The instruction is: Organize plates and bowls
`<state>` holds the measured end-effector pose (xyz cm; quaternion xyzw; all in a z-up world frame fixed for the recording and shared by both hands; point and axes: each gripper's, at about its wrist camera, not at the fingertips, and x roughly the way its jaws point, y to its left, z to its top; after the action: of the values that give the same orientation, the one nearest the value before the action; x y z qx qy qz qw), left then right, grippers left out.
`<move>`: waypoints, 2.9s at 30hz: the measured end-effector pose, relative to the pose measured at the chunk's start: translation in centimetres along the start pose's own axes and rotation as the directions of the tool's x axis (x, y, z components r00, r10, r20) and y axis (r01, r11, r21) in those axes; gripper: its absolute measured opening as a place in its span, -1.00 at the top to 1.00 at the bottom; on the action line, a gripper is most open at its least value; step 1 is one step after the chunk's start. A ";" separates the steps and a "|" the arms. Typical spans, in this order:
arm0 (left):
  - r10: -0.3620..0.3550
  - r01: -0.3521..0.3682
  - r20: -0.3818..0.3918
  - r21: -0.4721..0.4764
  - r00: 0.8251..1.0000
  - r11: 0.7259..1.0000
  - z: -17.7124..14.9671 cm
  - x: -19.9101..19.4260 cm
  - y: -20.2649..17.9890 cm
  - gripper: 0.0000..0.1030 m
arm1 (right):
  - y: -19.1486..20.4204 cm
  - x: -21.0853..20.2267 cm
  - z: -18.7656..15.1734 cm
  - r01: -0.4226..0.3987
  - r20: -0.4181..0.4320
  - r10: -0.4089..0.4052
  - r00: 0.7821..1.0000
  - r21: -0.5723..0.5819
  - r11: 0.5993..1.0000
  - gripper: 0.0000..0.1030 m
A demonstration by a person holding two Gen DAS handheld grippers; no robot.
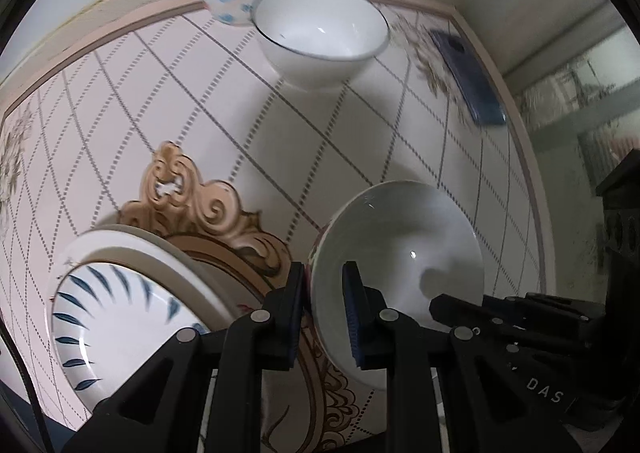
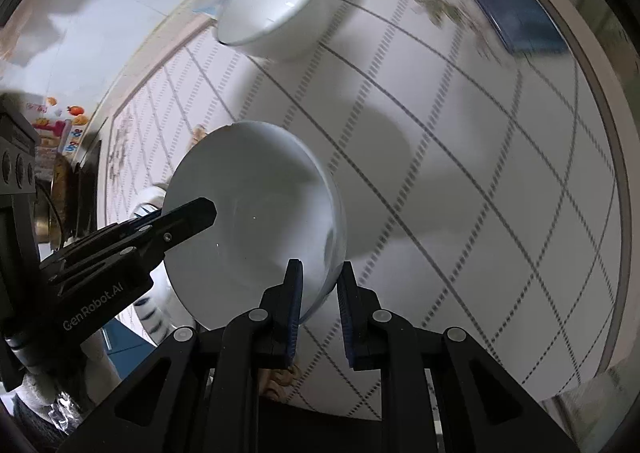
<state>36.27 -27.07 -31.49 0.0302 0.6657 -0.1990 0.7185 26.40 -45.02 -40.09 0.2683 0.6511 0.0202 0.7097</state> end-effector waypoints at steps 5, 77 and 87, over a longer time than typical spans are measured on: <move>0.024 -0.023 -0.022 0.036 0.999 0.999 -0.5 1.5 -1.2 0.68 | -2.1 0.3 -1.0 0.007 0.001 -0.007 1.000 0.028 1.000 0.63; 0.055 -0.041 0.167 -0.083 0.984 0.996 11.3 -3.7 0.8 0.78 | 0.6 -3.3 15.3 -0.126 0.176 0.121 0.977 0.021 0.992 0.67; -0.009 0.012 0.171 -0.015 0.985 1.000 5.1 -7.2 -2.3 0.78 | 0.6 -8.7 7.6 -0.123 0.196 0.124 0.973 -0.018 0.992 0.67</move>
<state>40.05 -28.99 -23.40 0.0039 0.6032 -0.1994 0.7723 32.39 -50.54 -31.81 0.3071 0.5599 0.0396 0.7685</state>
